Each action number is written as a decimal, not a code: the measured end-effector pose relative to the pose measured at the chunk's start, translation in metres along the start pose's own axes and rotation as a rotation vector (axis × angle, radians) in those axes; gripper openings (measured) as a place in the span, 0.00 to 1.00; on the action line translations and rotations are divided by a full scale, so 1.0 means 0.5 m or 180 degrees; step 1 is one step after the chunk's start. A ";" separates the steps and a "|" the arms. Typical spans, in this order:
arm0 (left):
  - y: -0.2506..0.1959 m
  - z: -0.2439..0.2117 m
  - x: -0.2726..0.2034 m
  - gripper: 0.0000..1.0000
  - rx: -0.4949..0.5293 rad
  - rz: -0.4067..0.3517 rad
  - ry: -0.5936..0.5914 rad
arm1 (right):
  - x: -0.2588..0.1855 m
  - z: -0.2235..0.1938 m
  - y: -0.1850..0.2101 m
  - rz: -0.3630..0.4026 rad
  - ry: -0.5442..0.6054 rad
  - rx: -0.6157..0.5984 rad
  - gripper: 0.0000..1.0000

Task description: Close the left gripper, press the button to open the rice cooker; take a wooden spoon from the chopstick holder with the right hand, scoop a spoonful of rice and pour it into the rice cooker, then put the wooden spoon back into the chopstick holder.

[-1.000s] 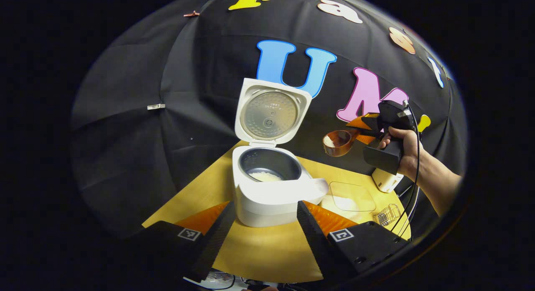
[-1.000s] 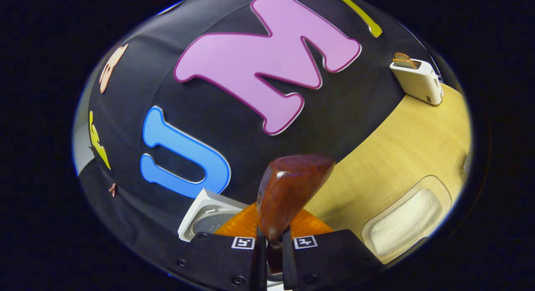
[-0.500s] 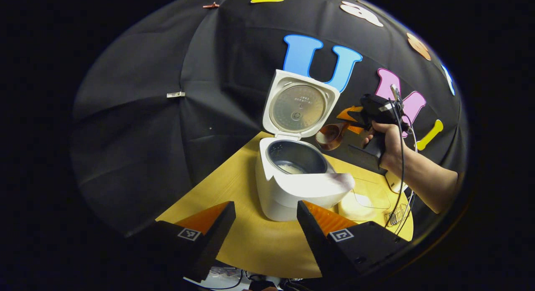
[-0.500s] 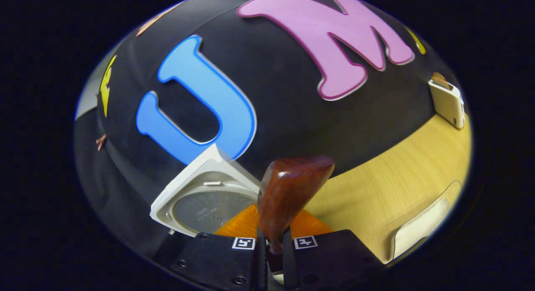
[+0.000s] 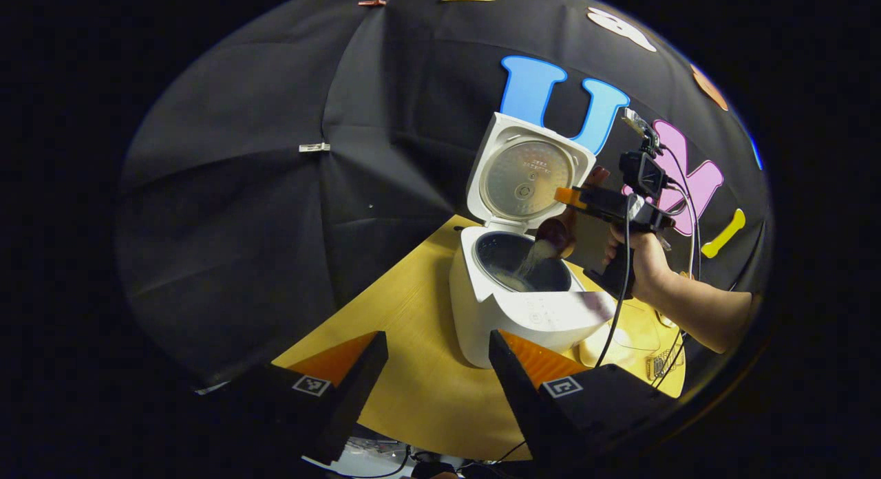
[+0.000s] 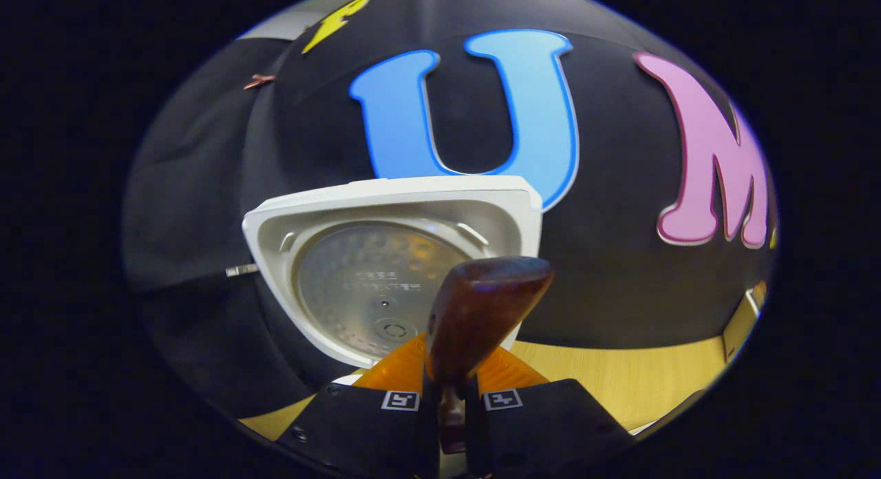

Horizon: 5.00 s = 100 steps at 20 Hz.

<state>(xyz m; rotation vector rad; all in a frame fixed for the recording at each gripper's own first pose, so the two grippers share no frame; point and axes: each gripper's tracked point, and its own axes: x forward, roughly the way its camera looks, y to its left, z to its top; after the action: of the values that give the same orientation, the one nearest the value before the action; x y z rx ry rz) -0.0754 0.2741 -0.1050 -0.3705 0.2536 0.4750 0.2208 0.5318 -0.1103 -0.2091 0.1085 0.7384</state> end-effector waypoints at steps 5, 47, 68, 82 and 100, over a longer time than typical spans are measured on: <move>0.012 0.017 -0.001 0.96 0.0053 0.0086 -0.0082 | 0.001 -0.017 0.036 0.0182 -0.0123 -0.0561 0.19; -0.465 0.099 -0.038 0.95 0.0650 -0.0817 -0.0551 | -0.619 -0.056 -0.797 -0.1817 -0.0056 0.1401 0.19; -0.516 0.052 -0.044 0.95 0.0775 -0.0600 -0.0321 | -0.771 -0.379 -1.005 -0.2440 0.0561 0.1691 0.19; -0.414 0.261 -0.020 0.95 0.0472 -0.0255 -0.0785 | -0.766 -0.500 -0.965 -0.2526 0.1010 0.1790 0.47; -0.363 0.699 0.258 0.95 0.0444 -0.0453 -0.1118 | -1.050 -0.390 -0.720 -0.3018 0.0998 0.1701 0.98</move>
<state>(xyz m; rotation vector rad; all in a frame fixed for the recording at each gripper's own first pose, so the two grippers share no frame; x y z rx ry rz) 0.1768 0.3160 0.2210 -0.1626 -0.0804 0.3721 0.0738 -0.1160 -0.1558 0.1442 0.4610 -0.2850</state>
